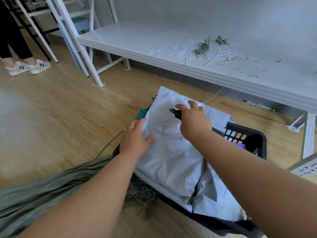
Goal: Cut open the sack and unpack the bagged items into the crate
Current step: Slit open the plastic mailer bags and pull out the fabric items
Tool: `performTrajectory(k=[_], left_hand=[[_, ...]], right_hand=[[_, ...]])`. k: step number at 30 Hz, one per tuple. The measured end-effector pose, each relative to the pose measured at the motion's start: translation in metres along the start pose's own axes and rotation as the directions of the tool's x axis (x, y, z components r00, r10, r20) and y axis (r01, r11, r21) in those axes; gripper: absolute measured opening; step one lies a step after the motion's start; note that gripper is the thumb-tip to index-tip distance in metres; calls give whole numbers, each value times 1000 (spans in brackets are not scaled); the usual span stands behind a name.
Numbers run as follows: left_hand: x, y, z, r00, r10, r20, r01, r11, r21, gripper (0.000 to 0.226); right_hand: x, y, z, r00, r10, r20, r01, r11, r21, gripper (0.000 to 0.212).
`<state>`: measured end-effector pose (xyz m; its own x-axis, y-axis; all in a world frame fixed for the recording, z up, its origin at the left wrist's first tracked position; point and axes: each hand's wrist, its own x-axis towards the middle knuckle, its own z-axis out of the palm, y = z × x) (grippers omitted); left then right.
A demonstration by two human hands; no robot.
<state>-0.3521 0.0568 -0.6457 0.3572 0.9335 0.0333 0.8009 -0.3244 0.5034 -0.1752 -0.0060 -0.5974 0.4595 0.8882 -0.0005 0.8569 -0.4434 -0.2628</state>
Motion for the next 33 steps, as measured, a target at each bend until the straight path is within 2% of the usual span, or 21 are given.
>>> performTrajectory(k=[2, 4, 7, 11, 18, 20, 23, 25, 27, 30, 33], left_hand=[[2, 21, 1, 972, 68, 225, -92, 991, 98, 104], [3, 41, 9, 909, 84, 408, -179, 963, 201, 127], [8, 55, 22, 829, -37, 558, -238, 880, 412, 143], [17, 54, 37, 760, -207, 616, -163, 857, 489, 147], [25, 51, 49, 708, -227, 669, -175, 861, 478, 142], [25, 48, 51, 709, -201, 676, -176, 878, 446, 141], [28, 45, 54, 701, -197, 685, -158, 894, 419, 142], [32, 43, 57, 693, -196, 694, -154, 900, 408, 143], [36, 41, 60, 686, -196, 700, -159, 899, 407, 143], [38, 41, 64, 684, -208, 700, -143, 902, 407, 140], [39, 42, 64, 696, -216, 685, -92, 919, 383, 120]], right_hand=[[15, 0, -6, 999, 39, 34, -36, 996, -82, 78], [33, 5, -10, 995, 46, 93, -33, 989, -143, 83], [53, 17, -7, 973, 12, 230, 26, 987, -160, 75], [63, 24, 15, 916, -3, 401, 94, 974, -206, 62], [95, 1, 45, 809, 144, 570, 98, 923, -372, 59], [107, -4, 41, 798, 72, 599, 161, 931, -327, 51], [132, -13, 25, 859, -10, 511, 192, 933, -305, 32], [153, -15, 18, 920, -3, 391, 126, 949, -289, 28], [168, -18, 23, 948, 21, 317, 85, 945, -315, 27], [185, -21, 44, 909, -55, 414, 228, 895, -383, 32], [200, -23, 62, 881, -70, 468, 278, 877, -393, 31]])
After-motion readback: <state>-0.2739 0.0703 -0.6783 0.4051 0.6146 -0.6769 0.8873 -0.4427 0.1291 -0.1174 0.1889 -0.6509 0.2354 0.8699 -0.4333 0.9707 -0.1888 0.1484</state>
